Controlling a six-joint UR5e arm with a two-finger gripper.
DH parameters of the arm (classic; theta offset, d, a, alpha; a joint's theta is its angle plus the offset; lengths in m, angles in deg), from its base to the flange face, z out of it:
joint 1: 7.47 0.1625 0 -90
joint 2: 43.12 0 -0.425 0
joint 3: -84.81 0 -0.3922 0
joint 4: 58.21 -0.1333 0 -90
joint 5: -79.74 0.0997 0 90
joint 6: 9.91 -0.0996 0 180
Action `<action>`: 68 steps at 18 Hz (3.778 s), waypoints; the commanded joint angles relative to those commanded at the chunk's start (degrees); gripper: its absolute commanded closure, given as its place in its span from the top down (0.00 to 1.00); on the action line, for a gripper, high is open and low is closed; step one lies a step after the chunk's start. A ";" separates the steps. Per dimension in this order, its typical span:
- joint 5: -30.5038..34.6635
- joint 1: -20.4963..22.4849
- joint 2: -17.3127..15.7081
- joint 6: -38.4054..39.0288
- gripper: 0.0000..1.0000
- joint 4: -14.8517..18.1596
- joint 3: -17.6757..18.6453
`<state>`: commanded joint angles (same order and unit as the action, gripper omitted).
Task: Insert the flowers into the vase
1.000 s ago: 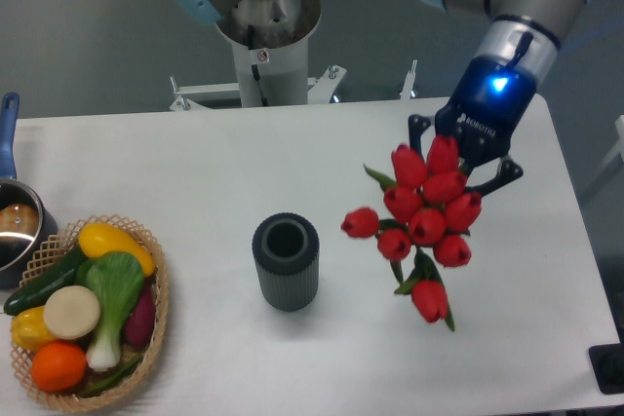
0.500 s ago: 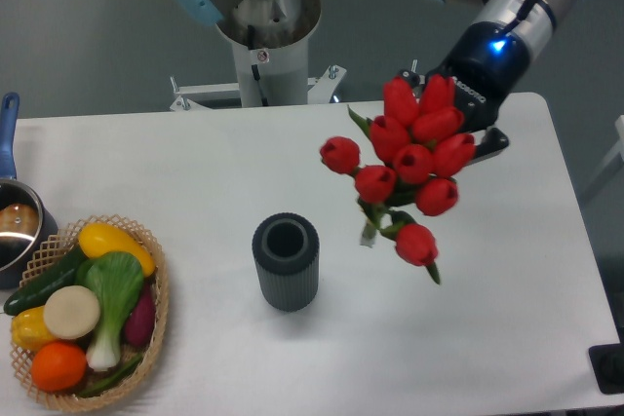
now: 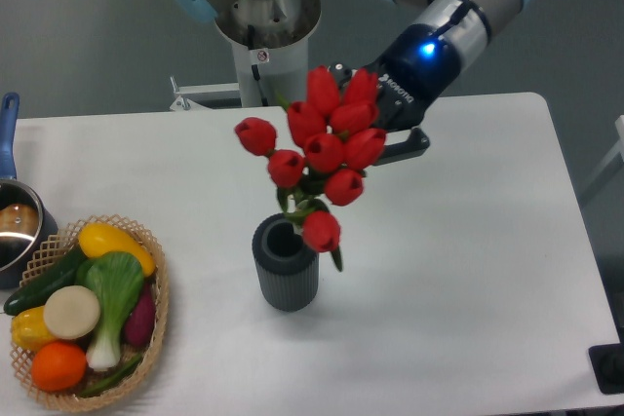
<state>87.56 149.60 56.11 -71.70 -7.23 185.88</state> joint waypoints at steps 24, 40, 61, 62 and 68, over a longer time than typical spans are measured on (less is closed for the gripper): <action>10.19 -2.73 3.43 -10.55 0.11 -1.32 11.08; 12.13 -0.80 4.40 -13.10 0.56 -1.32 13.62; 38.90 11.59 -11.42 -14.49 1.00 -1.32 18.47; 41.98 12.29 -11.25 -14.68 1.00 -1.23 17.07; 54.12 16.34 -6.34 -23.61 1.00 -1.06 11.26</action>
<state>141.68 165.94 49.77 -95.31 -8.29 197.14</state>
